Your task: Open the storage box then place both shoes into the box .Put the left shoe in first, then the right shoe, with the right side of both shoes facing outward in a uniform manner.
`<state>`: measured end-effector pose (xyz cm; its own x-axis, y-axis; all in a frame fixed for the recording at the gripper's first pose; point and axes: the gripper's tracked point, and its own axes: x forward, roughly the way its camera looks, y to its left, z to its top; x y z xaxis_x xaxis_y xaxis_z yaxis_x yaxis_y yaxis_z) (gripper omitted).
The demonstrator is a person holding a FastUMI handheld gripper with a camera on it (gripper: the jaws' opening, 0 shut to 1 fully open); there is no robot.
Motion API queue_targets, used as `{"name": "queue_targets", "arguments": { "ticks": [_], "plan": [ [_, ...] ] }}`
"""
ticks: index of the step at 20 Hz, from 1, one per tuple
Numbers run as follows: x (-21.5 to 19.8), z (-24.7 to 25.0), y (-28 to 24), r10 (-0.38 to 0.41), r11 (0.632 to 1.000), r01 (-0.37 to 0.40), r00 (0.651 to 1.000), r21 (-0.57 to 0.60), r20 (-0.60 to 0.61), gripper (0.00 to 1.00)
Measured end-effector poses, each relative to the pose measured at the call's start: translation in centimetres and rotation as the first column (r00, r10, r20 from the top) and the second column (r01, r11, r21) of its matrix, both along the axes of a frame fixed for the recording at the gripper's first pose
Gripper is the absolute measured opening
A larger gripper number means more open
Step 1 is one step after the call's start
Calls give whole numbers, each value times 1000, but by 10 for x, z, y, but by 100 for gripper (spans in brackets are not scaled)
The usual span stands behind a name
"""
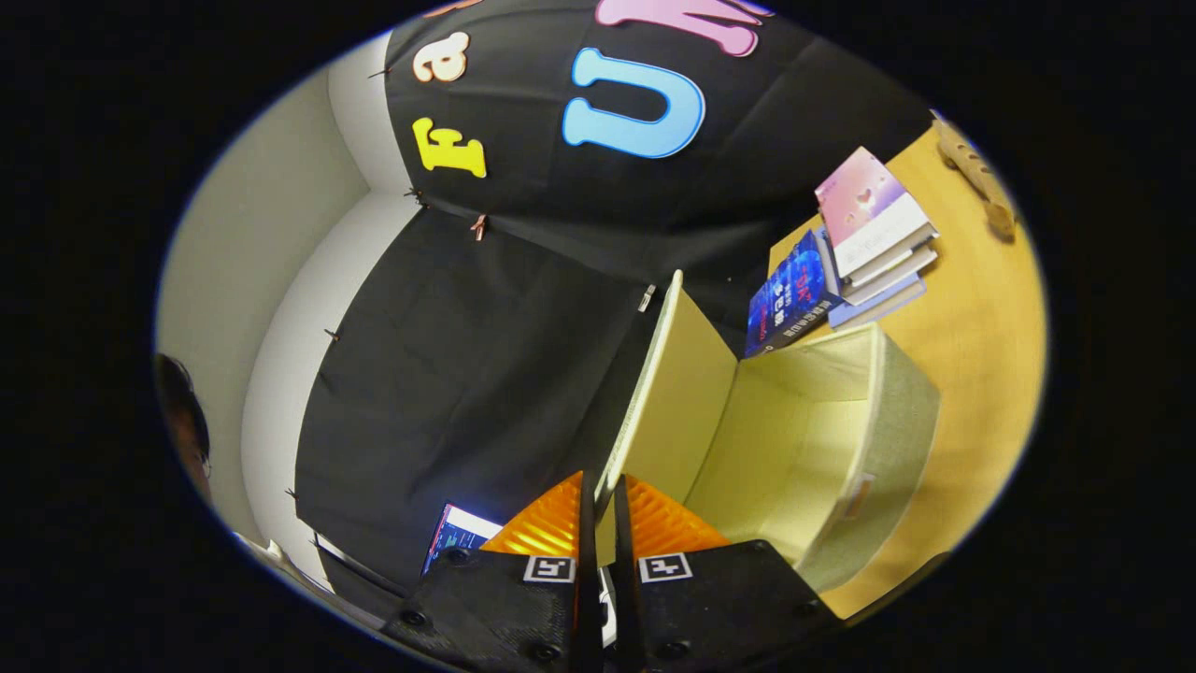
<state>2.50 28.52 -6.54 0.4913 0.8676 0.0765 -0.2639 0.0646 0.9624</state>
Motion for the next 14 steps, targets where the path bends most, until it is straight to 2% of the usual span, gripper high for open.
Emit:
{"name": "queue_targets", "arguments": {
  "ticks": [7,14],
  "plan": [
    [11,36,73,56,997,-53,997,-59,55,10],
    [23,43,144,109,990,-103,992,-98,64,10]
  ]
}}
